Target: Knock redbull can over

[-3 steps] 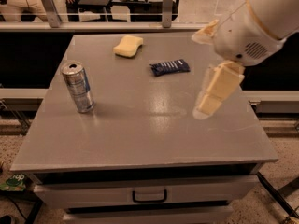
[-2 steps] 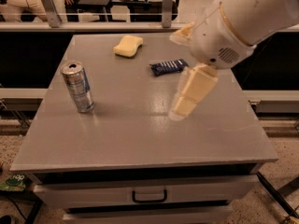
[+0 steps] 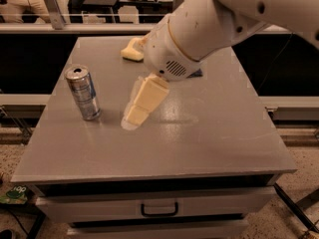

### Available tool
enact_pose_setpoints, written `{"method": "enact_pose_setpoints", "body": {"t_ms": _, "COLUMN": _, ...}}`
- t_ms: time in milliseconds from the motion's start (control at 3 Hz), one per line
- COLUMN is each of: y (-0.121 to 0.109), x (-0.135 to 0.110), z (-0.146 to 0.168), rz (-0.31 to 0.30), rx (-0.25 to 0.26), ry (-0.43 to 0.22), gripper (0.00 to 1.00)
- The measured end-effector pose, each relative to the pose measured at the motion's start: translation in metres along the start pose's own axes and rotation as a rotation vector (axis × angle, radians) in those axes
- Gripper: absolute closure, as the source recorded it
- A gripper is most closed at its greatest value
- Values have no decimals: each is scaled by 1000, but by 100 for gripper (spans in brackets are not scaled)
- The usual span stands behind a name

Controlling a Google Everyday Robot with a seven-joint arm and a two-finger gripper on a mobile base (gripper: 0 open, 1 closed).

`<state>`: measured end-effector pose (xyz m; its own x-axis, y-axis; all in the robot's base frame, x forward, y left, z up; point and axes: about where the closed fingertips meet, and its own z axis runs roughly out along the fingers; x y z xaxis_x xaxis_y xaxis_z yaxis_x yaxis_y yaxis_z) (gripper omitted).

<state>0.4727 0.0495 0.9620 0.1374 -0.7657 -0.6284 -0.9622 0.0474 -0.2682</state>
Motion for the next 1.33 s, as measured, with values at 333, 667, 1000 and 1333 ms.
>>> {"method": "enact_pose_setpoints", "body": {"t_ms": 333, "y": -10, "x": -18, "z": 37, "rz": 23, "rx": -31, "ry": -45, "gripper": 0}}
{"method": "enact_pose_setpoints", "body": {"t_ms": 667, "y": -18, "x": -35, "z": 70, "rz": 38, "rx": -66, "ry": -82, "gripper": 0}}
{"method": "enact_pose_setpoints", "body": {"t_ms": 1000, "y": -25, "x": -52, "z": 98, "rz": 46, "rx": -91, "ry": -121, "gripper": 0}}
{"method": "enact_pose_setpoints", "body": {"t_ms": 1333, "y": -33, "x": -64, "z": 118, "rz": 58, "rx": -108, "ry": -150, "gripper": 0}}
